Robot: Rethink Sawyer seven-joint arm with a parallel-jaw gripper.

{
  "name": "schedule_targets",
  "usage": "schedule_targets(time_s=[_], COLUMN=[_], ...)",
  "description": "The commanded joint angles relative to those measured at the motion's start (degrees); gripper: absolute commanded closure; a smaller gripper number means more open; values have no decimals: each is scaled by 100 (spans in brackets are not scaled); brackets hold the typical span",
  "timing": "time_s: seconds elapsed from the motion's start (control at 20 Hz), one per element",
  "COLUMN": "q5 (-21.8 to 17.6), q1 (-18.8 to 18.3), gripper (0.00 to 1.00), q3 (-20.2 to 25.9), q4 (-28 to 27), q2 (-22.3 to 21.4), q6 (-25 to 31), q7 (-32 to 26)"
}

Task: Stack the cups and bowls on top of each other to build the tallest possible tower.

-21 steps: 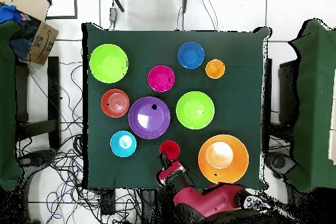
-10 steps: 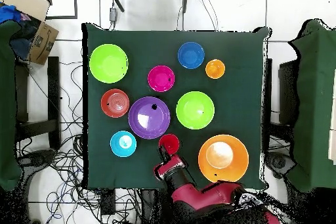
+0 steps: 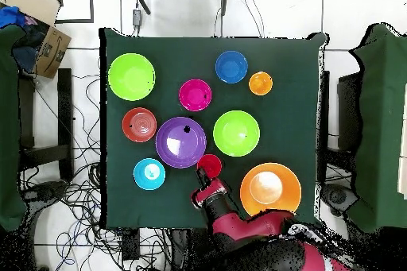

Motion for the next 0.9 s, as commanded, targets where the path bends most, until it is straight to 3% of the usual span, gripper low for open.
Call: schedule_targets(time_s=[0.05, 0.3, 0.9], q5=[344, 361, 470], q1=[424, 640, 886], gripper=[100, 100, 100], q3=[214, 207, 116], q4=[-1010, -1093, -1254], q2=[207, 46, 11], q6=[216, 462, 472], q7=[195, 411, 594])
